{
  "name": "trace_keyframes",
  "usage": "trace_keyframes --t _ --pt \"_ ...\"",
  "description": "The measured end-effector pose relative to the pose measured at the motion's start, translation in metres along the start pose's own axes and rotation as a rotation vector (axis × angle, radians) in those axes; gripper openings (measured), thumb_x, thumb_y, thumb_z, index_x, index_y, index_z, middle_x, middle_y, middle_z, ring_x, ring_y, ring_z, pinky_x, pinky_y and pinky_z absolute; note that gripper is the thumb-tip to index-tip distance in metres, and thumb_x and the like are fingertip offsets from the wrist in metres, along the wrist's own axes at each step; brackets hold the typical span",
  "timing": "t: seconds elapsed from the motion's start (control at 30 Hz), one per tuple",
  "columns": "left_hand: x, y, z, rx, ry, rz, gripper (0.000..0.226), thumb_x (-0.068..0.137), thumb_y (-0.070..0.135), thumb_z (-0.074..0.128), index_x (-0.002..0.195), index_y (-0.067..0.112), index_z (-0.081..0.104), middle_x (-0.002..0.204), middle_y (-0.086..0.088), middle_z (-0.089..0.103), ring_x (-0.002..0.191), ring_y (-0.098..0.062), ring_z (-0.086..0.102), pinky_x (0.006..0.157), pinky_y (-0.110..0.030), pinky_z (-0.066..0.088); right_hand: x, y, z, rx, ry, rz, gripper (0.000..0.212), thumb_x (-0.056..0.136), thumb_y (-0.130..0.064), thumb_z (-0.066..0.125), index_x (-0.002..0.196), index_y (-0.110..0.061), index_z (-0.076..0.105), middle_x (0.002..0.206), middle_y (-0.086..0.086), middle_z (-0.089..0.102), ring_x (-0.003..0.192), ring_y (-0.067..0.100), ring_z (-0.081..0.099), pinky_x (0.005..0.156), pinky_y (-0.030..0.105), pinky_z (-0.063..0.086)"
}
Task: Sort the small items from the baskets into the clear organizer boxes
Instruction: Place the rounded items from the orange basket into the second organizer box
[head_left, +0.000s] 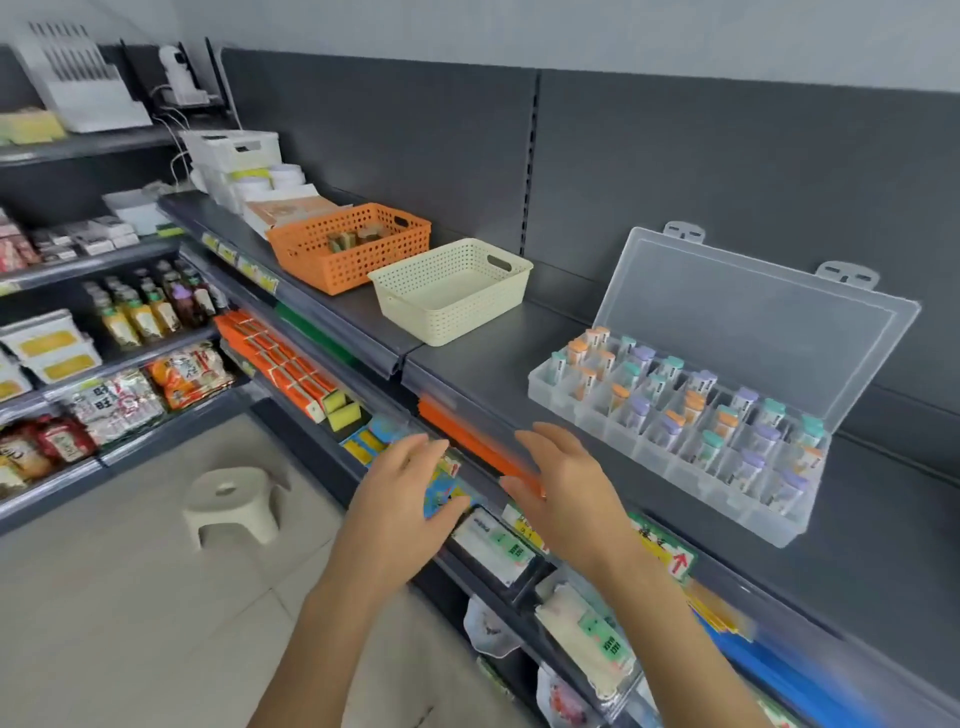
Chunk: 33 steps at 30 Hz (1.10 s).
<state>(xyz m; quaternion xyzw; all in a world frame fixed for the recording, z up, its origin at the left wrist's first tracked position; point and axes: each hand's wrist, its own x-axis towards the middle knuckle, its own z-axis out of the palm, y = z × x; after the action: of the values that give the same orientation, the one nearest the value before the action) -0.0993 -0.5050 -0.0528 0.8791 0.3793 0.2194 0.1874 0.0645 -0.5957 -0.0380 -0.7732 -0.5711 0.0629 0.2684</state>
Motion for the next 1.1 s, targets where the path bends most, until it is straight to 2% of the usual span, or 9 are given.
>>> trace_keyframes --t 0.13,0.27,0.37,0.47,0.6,0.73,0.83,0.97,1.1 --pt "0.002 -0.05 -0.027 -0.05 0.035 -0.082 0.058 0.089 0.04 0.059 0.141 0.025 0.039 0.147 0.01 0.032 0.134 -0.007 0.029 0.107 -0.026 0.03 0.032 -0.041 0.035 0.026 -0.057 -0.068 0.047 0.091 -0.027 0.061 0.134 -0.012 0.048 0.142 0.005 0.043 0.13 0.02 0.042 0.101 0.023 0.037" --pt "0.018 -0.093 -0.047 -0.058 0.077 -0.132 0.058 0.088 0.039 0.061 0.141 0.026 0.04 0.145 0.011 0.034 0.133 -0.005 0.03 0.104 -0.019 0.025 0.079 -0.072 0.063 0.036 -0.09 -0.143 0.046 0.091 -0.027 0.061 0.134 -0.013 0.049 0.142 0.004 0.043 0.129 0.02 0.044 0.101 0.026 0.038" --pt "0.037 -0.126 -0.059 -0.041 0.1 -0.178 0.058 0.088 0.04 0.061 0.14 0.028 0.04 0.144 0.013 0.034 0.131 -0.003 0.031 0.103 -0.017 0.026 0.118 -0.09 0.088 0.057 -0.108 -0.176 0.05 0.092 -0.028 0.06 0.137 -0.014 0.046 0.143 0.003 0.042 0.131 0.017 0.04 0.101 0.019 0.033" --pt "0.066 -0.158 -0.072 0.01 0.119 -0.199 0.058 0.088 0.043 0.059 0.141 0.029 0.038 0.144 0.015 0.033 0.13 -0.001 0.031 0.1 -0.013 0.025 0.162 -0.106 0.111 0.104 -0.129 -0.208 0.046 0.092 -0.027 0.059 0.134 -0.011 0.049 0.14 0.004 0.045 0.128 0.016 0.043 0.094 0.013 0.03" --pt "0.115 -0.195 -0.095 0.062 0.138 -0.213 0.058 0.09 0.043 0.057 0.142 0.03 0.035 0.141 0.017 0.032 0.13 0.0 0.027 0.094 -0.006 0.016 0.228 -0.125 0.133 0.155 -0.148 -0.245 0.044 0.092 -0.026 0.059 0.131 -0.01 0.05 0.136 0.004 0.047 0.126 0.017 0.044 0.096 0.02 0.035" --pt "0.169 -0.23 -0.112 0.081 0.175 -0.231 0.06 0.09 0.044 0.056 0.144 0.029 0.034 0.146 0.016 0.029 0.128 0.004 0.023 0.097 -0.008 0.015 0.3 -0.14 0.148 0.167 -0.14 -0.299 0.048 0.094 -0.027 0.057 0.137 -0.012 0.045 0.143 0.003 0.041 0.133 0.015 0.037 0.103 0.019 0.03" --pt "0.2 -0.255 -0.117 0.088 0.159 -0.224 0.06 0.089 0.044 0.057 0.144 0.029 0.035 0.145 0.015 0.03 0.122 0.011 0.02 0.095 -0.006 0.014 0.343 -0.147 0.158 0.163 -0.131 -0.304 0.051 0.093 -0.029 0.057 0.139 -0.011 0.044 0.146 0.005 0.039 0.136 0.015 0.034 0.108 0.024 0.029" --pt "0.24 -0.284 -0.121 0.098 0.142 -0.2 0.06 0.089 0.044 0.057 0.143 0.027 0.036 0.145 0.012 0.033 0.131 -0.002 0.028 0.099 -0.011 0.018 0.385 -0.151 0.168 0.163 -0.123 -0.281 0.053 0.093 -0.031 0.057 0.14 -0.013 0.043 0.147 0.004 0.038 0.136 0.014 0.033 0.107 0.026 0.032" --pt "0.284 -0.315 -0.126 0.07 0.1 -0.15 0.062 0.089 0.045 0.056 0.145 0.026 0.034 0.148 0.012 0.03 0.135 -0.004 0.026 0.105 -0.017 0.02 0.423 -0.156 0.176 0.111 -0.07 -0.257 0.05 0.092 -0.033 0.058 0.137 -0.014 0.046 0.145 0.004 0.041 0.135 0.016 0.036 0.106 0.029 0.036"
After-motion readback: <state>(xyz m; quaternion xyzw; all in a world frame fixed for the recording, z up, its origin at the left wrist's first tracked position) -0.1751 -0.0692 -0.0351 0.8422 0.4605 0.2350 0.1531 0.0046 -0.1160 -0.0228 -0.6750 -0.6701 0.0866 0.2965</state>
